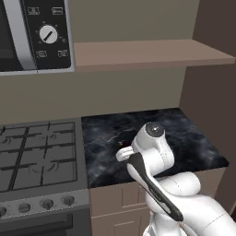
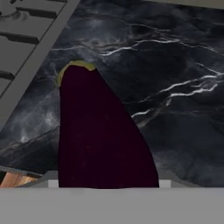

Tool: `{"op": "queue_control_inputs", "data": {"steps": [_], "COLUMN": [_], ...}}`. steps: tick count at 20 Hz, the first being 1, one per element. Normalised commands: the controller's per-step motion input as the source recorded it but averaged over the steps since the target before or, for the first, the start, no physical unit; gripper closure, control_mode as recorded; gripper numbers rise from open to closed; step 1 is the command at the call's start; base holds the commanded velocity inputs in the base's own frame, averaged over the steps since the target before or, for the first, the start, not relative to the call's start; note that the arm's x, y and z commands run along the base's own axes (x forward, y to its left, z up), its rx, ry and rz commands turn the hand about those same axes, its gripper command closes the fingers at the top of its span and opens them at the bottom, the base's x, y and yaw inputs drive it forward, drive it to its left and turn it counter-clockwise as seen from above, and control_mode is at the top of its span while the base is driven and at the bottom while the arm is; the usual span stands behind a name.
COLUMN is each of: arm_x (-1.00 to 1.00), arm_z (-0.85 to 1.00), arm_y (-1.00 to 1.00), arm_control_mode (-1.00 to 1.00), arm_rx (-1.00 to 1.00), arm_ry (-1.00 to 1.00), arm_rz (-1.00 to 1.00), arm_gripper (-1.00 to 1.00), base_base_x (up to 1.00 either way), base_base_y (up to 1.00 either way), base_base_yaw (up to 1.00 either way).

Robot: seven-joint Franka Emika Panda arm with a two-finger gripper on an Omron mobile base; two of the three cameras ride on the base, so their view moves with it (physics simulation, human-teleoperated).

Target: Place the eggplant in the correct fridge rack based on whether it is a fruit or vegetable. Finally, close the fridge door.

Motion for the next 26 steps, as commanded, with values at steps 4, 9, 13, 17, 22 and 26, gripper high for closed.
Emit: {"op": "queue_control_inputs", "data": {"steps": [4,9,13,17,22,26], "arm_x": [-0.54,-0.37,-0.33,-0.11,-0.26,-0.59], "arm_z": [1.00,0.82,0.84,0.92,0.83,0.20], "arm_y": [-0.64,-0.51,-0.31,-0.09,-0.25,-0.34], "arm_control_mode": [-1.00,-1.00,-1.00,-1.00,-1.00,-1.00], "arm_rx": [0.01,0.00,0.01,0.00,0.01,0.00], "arm_ry": [-0.06,-0.11,-0.12,-0.06,-0.11,-0.18], "arm_rz": [-0.07,-0.01,0.00,0.00,0.00,0.00], "arm_gripper": [1.00,1.00,1.00,1.00,1.00,1.00], "base_base_x": [0.00,0.00,0.00,0.00,0.00,0.00], "base_base_y": [0.00,0.00,0.00,0.00,0.00,0.00], "base_base_yaw": [0.00,0.00,0.00,0.00,0.00,0.00]}}
